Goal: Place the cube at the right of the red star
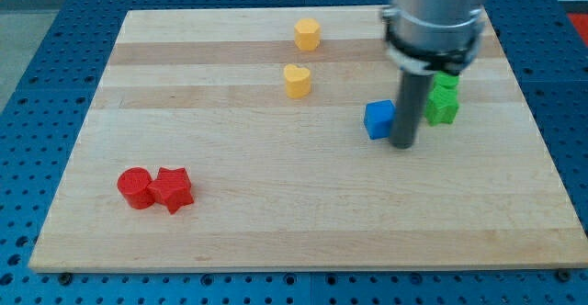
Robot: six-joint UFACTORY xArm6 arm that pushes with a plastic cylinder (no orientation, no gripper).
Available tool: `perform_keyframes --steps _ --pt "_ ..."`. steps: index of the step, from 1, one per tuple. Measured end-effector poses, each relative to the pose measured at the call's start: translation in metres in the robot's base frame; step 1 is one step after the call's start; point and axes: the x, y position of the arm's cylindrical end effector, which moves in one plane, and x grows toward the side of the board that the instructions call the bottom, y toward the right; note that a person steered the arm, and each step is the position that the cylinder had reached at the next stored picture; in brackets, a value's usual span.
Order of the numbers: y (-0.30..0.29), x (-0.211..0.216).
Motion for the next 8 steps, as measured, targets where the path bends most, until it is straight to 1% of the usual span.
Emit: perform_keyframes --steps 1,2,3,4,5,6,7,8 --pt "0.0 -0.038" --pt "-0.041 -0.042" --pt "-0.089 0.025" --pt "-0.117 0.068" --pt "-0.125 0.076" --pt "-0.133 0.074" --pt "-0.155 0.068" --pt "-0.149 0.025"
